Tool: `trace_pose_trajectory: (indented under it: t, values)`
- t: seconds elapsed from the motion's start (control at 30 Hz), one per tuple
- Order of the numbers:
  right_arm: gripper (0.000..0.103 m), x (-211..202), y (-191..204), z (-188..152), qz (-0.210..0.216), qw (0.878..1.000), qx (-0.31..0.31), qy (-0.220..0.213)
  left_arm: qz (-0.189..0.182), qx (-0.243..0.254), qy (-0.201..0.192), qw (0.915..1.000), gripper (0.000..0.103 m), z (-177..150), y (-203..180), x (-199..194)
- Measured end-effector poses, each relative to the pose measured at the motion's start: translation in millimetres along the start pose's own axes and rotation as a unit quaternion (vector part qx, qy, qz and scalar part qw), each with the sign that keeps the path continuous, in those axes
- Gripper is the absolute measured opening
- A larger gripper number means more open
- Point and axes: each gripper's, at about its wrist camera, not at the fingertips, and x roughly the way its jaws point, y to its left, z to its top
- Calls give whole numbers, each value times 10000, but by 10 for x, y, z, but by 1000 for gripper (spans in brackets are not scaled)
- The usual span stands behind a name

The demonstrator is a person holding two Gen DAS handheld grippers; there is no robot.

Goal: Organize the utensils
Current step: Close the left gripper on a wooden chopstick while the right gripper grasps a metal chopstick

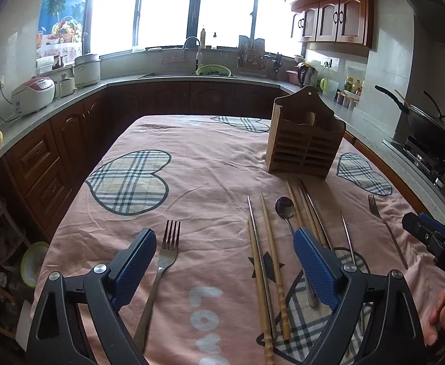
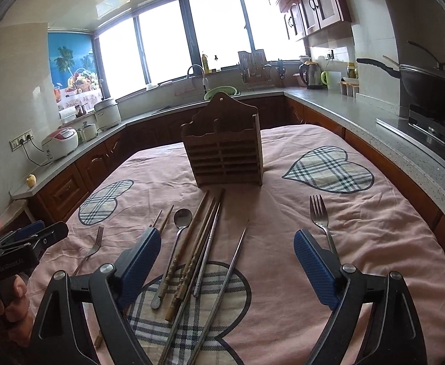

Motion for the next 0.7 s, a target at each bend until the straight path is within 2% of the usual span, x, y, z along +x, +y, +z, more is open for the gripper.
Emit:
trace_pose_trajectory:
  t: [0.17, 0.23, 0.3, 0.4, 0.47, 0.7]
  values:
    - [68, 315, -62, 104, 28, 9993, 130, 349, -111, 151, 288, 9994, 81, 234, -38, 345]
    - [64, 463, -106, 139, 65, 9983, 212, 542, -216, 182, 421, 9987, 74, 330, -54, 501]
    - [54, 620, -144, 166, 117, 9967, 292, 750, -314, 159, 523, 9980, 70, 426, -57, 636]
    - [49, 825, -199, 184, 155, 9938, 375, 1031, -423, 217, 678, 9966, 62, 553, -81, 848]
    - [47, 924, -223, 190, 159, 9921, 407, 1179, -507, 290, 774, 9953, 61, 623, -123, 999]
    - [42, 1261, -356, 178, 90, 9860, 525, 1583, -441, 826, 1173, 9887, 54, 752, -327, 1593]
